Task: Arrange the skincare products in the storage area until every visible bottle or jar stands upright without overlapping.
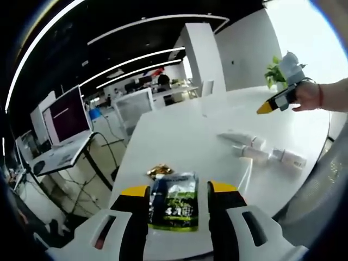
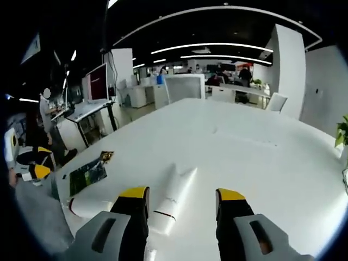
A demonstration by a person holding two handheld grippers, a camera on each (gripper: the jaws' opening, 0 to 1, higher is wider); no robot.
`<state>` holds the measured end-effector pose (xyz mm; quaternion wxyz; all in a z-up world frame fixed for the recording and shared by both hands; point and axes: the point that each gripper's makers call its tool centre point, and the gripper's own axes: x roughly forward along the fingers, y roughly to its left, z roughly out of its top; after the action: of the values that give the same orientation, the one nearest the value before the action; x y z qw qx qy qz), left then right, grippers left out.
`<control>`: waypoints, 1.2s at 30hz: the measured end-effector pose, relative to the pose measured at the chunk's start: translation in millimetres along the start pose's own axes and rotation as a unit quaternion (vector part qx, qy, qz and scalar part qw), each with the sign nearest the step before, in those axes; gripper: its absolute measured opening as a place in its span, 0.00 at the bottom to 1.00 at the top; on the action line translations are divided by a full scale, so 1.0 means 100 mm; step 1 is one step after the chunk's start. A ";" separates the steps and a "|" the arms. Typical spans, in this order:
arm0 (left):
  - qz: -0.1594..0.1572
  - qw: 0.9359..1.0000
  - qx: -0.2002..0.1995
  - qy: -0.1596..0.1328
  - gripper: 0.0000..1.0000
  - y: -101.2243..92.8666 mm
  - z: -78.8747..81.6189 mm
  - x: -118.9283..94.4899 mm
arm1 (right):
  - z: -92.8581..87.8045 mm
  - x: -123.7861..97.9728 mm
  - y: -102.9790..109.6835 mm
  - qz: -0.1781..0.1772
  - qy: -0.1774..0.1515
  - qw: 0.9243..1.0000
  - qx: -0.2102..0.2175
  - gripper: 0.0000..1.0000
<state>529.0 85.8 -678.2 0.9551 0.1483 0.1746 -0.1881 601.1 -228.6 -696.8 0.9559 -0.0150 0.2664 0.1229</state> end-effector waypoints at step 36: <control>0.015 1.000 -0.001 0.003 0.46 0.04 -0.01 0.00 | -0.58 1.02 0.14 0.000 0.211 0.977 -0.036 0.44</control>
<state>530.3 89.5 -678.0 0.9573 0.1508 0.1752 -0.1736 652.3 -197.6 -798.3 0.8771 -0.0752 0.4573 0.1261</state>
